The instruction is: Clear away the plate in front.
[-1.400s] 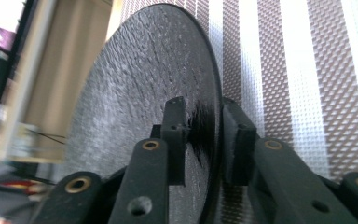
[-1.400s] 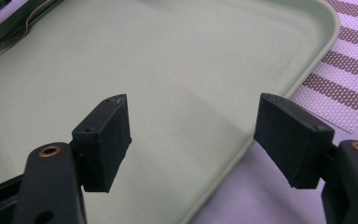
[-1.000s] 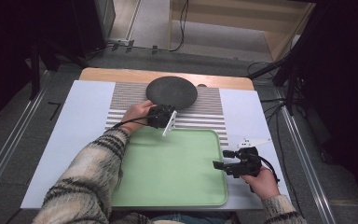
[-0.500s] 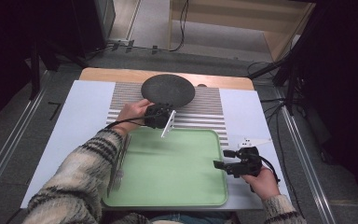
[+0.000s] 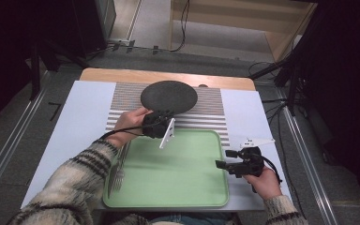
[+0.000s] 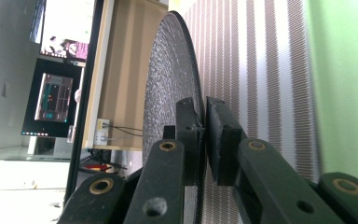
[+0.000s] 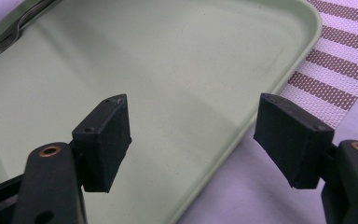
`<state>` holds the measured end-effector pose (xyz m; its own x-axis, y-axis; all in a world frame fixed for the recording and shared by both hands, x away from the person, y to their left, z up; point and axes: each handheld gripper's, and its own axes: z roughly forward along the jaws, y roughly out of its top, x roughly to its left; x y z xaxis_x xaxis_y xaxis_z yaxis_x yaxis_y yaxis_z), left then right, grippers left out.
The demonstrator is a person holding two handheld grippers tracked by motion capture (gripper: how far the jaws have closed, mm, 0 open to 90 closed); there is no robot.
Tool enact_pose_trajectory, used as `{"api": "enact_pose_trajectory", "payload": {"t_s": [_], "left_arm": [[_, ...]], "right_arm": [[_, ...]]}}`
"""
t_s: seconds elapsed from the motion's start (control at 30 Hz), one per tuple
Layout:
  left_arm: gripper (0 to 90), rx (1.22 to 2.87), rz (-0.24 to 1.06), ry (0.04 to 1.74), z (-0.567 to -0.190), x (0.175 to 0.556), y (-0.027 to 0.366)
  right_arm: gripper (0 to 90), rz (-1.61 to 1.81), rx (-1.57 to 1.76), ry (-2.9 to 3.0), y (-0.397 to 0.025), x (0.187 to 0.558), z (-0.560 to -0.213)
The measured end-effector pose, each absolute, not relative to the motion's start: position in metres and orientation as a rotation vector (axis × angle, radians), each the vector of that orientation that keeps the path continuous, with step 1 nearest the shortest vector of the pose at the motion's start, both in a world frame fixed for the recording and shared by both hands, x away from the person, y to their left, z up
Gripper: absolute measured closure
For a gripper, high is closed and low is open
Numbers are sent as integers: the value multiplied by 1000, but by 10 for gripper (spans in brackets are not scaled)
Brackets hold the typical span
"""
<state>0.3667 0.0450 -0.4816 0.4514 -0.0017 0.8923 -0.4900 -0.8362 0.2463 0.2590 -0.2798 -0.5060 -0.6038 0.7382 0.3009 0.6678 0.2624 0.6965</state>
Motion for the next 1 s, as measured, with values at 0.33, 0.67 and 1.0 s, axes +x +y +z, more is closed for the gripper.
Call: {"api": "enact_pose_trajectory", "payload": {"t_s": [0.33,0.67,1.0], "left_arm": [[855,2216,1362,-431,-482,338,48],[854,2227,1355,-446,-483,316,52],[852,2223,1345,-460,-487,297,61]], "right_arm": [[251,1291,1372,2416,-283,260,-506],[251,1282,1376,2414,-284,260,-507],[251,1273,1384,2413,-284,261,-507]]}}
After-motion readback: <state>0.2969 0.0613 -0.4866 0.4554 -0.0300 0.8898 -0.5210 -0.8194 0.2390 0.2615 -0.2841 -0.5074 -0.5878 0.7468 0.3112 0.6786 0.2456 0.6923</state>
